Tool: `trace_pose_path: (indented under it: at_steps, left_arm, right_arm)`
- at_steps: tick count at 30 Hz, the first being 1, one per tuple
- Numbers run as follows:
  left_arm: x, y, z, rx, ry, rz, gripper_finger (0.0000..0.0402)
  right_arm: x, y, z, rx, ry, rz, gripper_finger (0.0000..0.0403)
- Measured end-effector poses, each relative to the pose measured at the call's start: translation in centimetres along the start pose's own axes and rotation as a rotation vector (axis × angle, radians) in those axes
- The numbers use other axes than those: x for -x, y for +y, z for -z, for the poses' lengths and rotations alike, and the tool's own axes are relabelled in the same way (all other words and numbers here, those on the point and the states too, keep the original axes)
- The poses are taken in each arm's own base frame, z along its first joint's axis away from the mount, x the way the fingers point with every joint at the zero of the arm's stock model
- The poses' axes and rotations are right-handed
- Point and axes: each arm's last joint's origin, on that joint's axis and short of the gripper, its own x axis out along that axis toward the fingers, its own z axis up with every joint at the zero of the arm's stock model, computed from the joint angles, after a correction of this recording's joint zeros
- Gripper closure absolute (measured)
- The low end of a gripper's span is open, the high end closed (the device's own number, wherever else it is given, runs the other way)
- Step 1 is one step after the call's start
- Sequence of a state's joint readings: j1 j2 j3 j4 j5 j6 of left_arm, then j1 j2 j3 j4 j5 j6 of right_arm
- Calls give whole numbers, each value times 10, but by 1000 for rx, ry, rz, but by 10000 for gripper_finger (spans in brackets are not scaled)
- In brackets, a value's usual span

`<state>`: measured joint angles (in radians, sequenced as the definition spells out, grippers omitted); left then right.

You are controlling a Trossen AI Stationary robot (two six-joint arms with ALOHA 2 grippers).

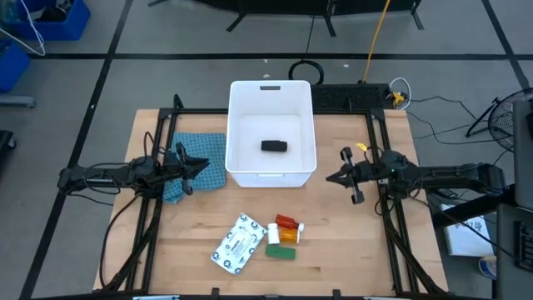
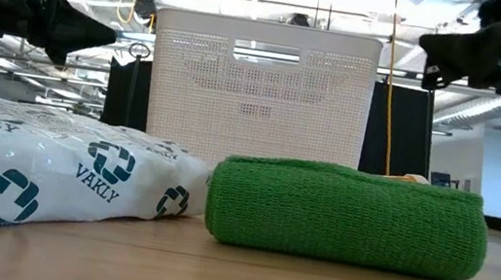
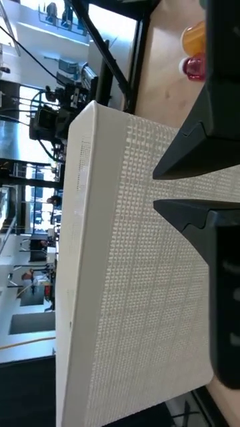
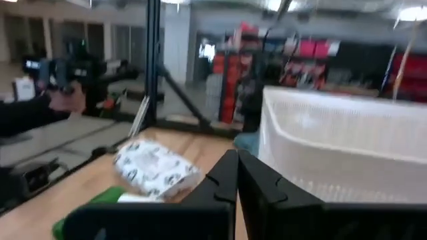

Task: Pick & place medical supplies in basket/bin
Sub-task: Put the white mailer bag into the white container

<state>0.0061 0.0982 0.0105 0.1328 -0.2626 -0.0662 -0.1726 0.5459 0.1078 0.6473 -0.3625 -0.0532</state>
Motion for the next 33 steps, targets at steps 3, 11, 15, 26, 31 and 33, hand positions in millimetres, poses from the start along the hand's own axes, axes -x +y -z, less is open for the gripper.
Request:
trace_pose_path:
  at_steps: [3,11,15,26,31,33]
  left_arm:
    - [0,0,3,-10,29,-1,339]
    - [-1,-2,9,-6,99,60,339]
    - [-1,-4,7,21,82,148,339]
    - [-3,-28,-68,119,77,390,393]
    - [-23,-58,-113,4,219,309,398]
    - [-35,-77,-124,-71,314,259,398]
  right_arm:
    - [6,-1,-3,15,-86,49,403]
    - [11,-8,-3,3,-81,103,403]
    - [11,-8,-2,7,-74,84,403]
    - [11,-8,0,33,-50,89,403]
    - [11,-8,0,48,-51,90,403]
    - [11,-8,0,49,-52,90,403]
